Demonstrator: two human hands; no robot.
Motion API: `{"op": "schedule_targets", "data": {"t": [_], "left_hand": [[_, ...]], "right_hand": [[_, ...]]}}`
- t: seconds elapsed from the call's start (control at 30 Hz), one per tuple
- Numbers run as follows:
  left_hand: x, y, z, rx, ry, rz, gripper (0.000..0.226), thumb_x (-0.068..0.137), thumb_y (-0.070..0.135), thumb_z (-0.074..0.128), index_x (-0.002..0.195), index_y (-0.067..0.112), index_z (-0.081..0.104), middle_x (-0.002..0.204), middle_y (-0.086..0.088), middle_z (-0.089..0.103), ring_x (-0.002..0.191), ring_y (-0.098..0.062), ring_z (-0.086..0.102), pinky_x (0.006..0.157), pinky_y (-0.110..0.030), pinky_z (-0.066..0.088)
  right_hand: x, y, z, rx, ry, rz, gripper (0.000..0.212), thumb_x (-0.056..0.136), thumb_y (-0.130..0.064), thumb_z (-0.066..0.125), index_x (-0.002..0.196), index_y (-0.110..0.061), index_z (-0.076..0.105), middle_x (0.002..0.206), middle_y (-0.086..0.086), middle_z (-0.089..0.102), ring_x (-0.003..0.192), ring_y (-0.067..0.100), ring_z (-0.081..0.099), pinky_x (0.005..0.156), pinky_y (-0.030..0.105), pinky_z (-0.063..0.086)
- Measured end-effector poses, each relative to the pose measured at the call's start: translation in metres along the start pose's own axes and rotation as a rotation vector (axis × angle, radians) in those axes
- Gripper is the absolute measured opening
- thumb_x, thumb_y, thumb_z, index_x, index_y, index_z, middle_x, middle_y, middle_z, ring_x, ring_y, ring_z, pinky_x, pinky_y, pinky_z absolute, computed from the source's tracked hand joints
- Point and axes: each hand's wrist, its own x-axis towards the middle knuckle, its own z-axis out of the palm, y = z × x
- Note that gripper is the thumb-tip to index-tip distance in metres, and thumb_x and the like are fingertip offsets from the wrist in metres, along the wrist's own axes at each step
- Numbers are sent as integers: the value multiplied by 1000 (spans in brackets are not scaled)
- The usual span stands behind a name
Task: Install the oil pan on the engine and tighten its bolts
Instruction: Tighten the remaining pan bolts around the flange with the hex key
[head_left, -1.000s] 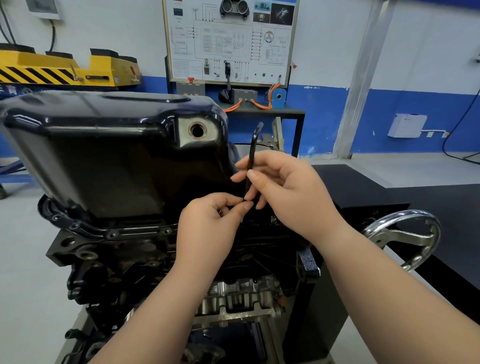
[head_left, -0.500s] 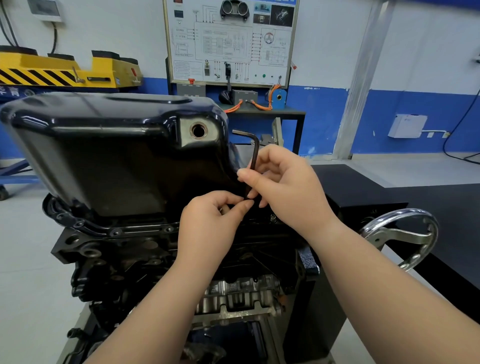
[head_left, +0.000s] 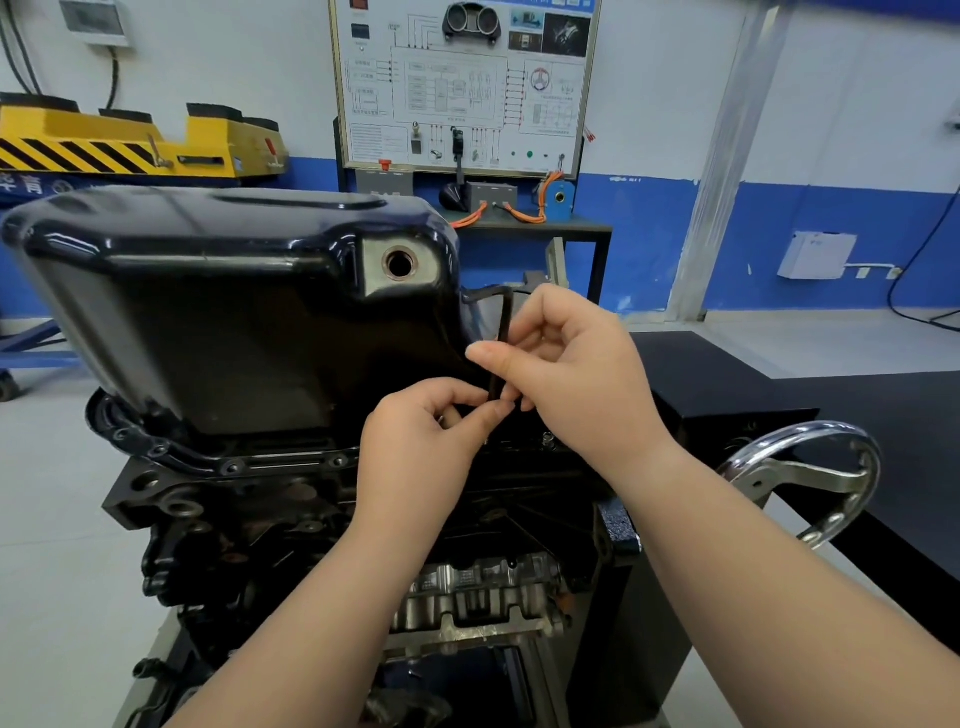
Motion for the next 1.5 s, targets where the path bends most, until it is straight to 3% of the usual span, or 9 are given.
{"op": "schedule_targets", "data": {"t": [0.13, 0.23, 0.57, 0.7, 0.8, 1.1, 1.27, 1.33, 1.5], "left_hand": [[0, 1, 0, 1, -13, 29, 16, 78, 30, 72, 64, 35, 66, 45, 6, 44, 42, -2, 37, 41, -11, 30], [0, 1, -1, -14, -32, 20, 16, 79, 28, 71, 66, 36, 67, 45, 7, 43, 42, -2, 38, 42, -10, 30], [0, 1, 1, -24, -8, 4, 9, 69, 44, 70, 66, 36, 67, 44, 10, 47, 41, -2, 39, 40, -12, 31], [1, 1, 0, 4, -20, 32, 15, 76, 33, 72, 64, 40, 65, 45, 8, 47, 42, -2, 39, 41, -11, 32], [2, -1, 0, 8, -35, 17, 15, 77, 31, 72, 65, 38, 67, 45, 7, 46, 42, -2, 39, 42, -11, 31], [0, 1, 2, -50, -22, 6, 8, 72, 42, 72, 66, 38, 70, 41, 9, 44, 41, -2, 35, 40, -14, 28], [1, 0, 0, -13, -47, 12, 8, 76, 36, 69, 68, 39, 70, 43, 7, 50, 41, -2, 39, 40, -12, 30], [2, 0, -1, 2, -64, 0, 5, 77, 34, 70, 72, 36, 72, 45, 8, 52, 42, -1, 41, 42, -12, 32], [5, -2, -1, 19, -89, -23, 12, 77, 35, 72, 65, 38, 69, 43, 9, 45, 39, -2, 37, 40, -12, 30]], "right_hand": [[-2, 0, 0, 25, -96, 23, 2, 86, -13, 65, 87, -14, 64, 75, 0, 66, 54, 10, 60, 50, 15, 46], [-2, -1, -4, 72, -158, 16, 19, 92, -3, 52, 101, -13, 67, 90, -1, 71, 59, 5, 60, 52, 12, 45], [0, 2, 3, 22, 29, 17, 21, 78, -12, 73, 71, -20, 55, 60, -6, 59, 53, 8, 59, 52, 22, 53], [-2, 1, 2, 37, -70, 26, 10, 85, -13, 65, 88, -22, 64, 79, -4, 67, 58, 11, 58, 54, 19, 50], [-2, -2, -2, 38, -144, 22, 23, 91, -6, 55, 102, -24, 65, 91, -5, 71, 62, 4, 58, 55, 13, 47], [-1, 2, 2, 34, -3, 15, 16, 80, -10, 71, 72, -18, 60, 63, -3, 63, 53, 5, 59, 54, 19, 53], [-1, 4, 5, -27, 24, 27, 20, 81, -18, 71, 70, -16, 54, 64, 18, 58, 56, 29, 54, 56, 38, 52], [-2, 1, 3, 24, -53, 22, 4, 87, -15, 63, 83, -15, 62, 74, 10, 65, 56, 20, 56, 52, 29, 52], [-2, -4, -3, 25, -99, 0, 20, 91, -5, 54, 95, -19, 66, 86, 0, 71, 52, 4, 53, 51, 16, 48]]}}
